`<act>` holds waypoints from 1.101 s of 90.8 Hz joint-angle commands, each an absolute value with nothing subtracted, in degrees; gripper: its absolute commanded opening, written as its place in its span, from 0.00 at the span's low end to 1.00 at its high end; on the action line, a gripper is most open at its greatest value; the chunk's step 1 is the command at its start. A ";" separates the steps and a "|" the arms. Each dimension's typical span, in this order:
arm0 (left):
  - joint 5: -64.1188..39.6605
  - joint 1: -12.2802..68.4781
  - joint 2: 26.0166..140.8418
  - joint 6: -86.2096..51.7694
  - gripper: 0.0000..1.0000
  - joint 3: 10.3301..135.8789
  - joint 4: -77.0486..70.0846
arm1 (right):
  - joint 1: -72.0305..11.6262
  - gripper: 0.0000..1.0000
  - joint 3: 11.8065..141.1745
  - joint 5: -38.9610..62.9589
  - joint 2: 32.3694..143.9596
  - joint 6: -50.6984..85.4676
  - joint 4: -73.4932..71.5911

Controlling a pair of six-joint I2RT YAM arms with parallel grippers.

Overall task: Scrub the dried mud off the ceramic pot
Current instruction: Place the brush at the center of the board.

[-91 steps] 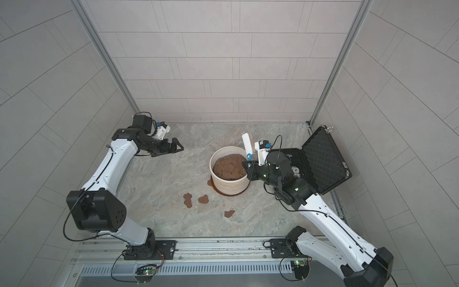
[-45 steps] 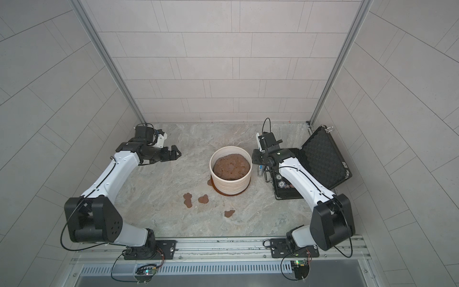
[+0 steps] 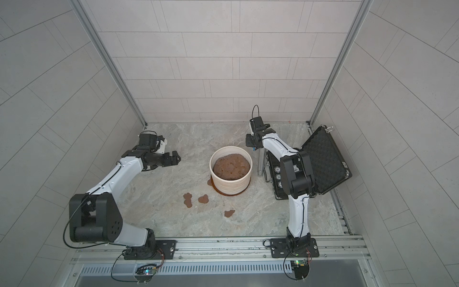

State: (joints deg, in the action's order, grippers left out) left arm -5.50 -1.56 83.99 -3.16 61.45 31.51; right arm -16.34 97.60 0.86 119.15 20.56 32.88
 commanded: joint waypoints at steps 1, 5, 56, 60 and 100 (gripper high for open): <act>-5.78 -2.01 83.61 -2.03 1.00 61.04 28.61 | -15.99 0.00 102.85 0.71 122.97 19.43 34.83; -6.24 -2.02 83.83 -1.84 1.00 61.00 28.65 | -16.00 0.00 104.01 0.96 124.81 19.55 35.01; -13.45 -2.10 83.71 -1.49 1.00 57.07 26.14 | -15.95 0.34 108.07 -1.54 129.24 21.64 41.84; -13.10 -2.11 83.88 -1.49 1.00 57.09 26.15 | -15.98 0.37 108.11 -2.38 128.64 21.44 41.92; -3.09 -2.13 81.65 -1.99 1.00 52.46 18.43 | -12.83 1.00 109.81 -6.67 111.97 20.76 43.22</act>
State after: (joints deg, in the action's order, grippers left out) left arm -7.03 -1.87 83.83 -2.00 54.85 22.90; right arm -14.85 107.87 -4.16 120.20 20.45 43.38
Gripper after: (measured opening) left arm 0.999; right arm 0.974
